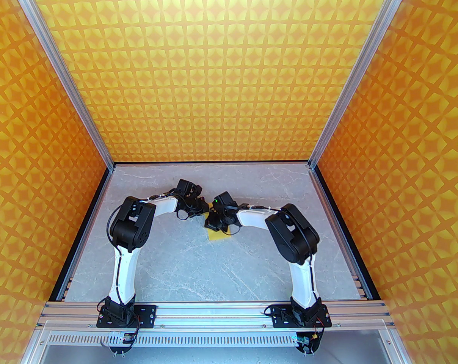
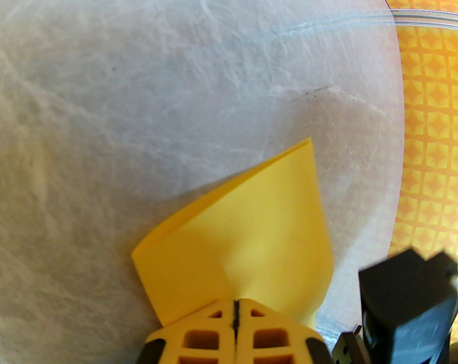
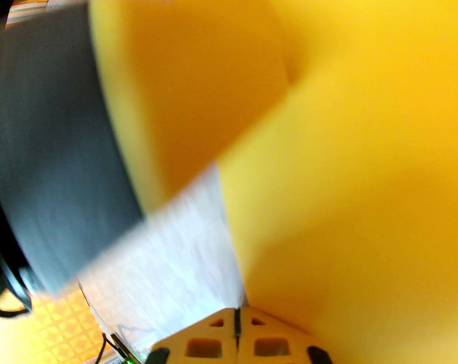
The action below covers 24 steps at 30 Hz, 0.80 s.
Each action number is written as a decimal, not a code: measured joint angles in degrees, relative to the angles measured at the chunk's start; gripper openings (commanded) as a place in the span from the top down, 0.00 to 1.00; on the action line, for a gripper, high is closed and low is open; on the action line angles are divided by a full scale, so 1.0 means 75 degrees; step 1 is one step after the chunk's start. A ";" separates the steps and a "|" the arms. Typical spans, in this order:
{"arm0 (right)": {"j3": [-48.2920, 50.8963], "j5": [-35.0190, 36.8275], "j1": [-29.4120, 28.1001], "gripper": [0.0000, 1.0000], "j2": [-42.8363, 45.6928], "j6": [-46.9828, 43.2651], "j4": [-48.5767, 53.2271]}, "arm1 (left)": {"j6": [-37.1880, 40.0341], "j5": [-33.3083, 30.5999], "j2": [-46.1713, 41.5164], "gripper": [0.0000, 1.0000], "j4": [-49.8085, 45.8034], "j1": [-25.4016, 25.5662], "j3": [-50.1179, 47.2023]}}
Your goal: Fold a paper plane with a square sheet of paper (fold left side to right side)
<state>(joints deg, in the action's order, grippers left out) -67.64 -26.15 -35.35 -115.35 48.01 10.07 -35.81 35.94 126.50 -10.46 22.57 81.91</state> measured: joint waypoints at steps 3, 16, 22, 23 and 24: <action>0.0609 0.0003 -0.0143 1.00 0.0379 0.0125 -0.0251 | 0.0000 0.0000 0.0000 1.00 0.0000 0.0000 0.0000; 0.2457 -0.0029 -0.0291 0.98 0.1749 0.0717 -0.0833 | 0.0006 -0.0096 -0.0003 0.99 -0.0204 0.0015 0.0108; 0.2046 0.0367 -0.0242 0.81 0.2463 0.0271 0.0230 | 0.0006 -0.0315 -0.0219 0.92 -0.0533 0.0038 0.0122; 0.1953 0.0469 -0.0201 0.73 0.2600 0.0166 0.0370 | 0.0003 -0.0338 -0.0309 0.91 -0.0597 0.0038 0.0122; 0.1880 0.0571 -0.0134 0.68 0.2739 0.0032 0.0498 | 0.0006 -0.0356 -0.0440 0.91 -0.0664 0.0038 0.0122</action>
<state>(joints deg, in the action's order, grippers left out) -53.54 -21.87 -36.36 -94.80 48.25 13.80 -35.77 33.28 123.20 -15.44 22.85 82.83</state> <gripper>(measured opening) 0.235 0.084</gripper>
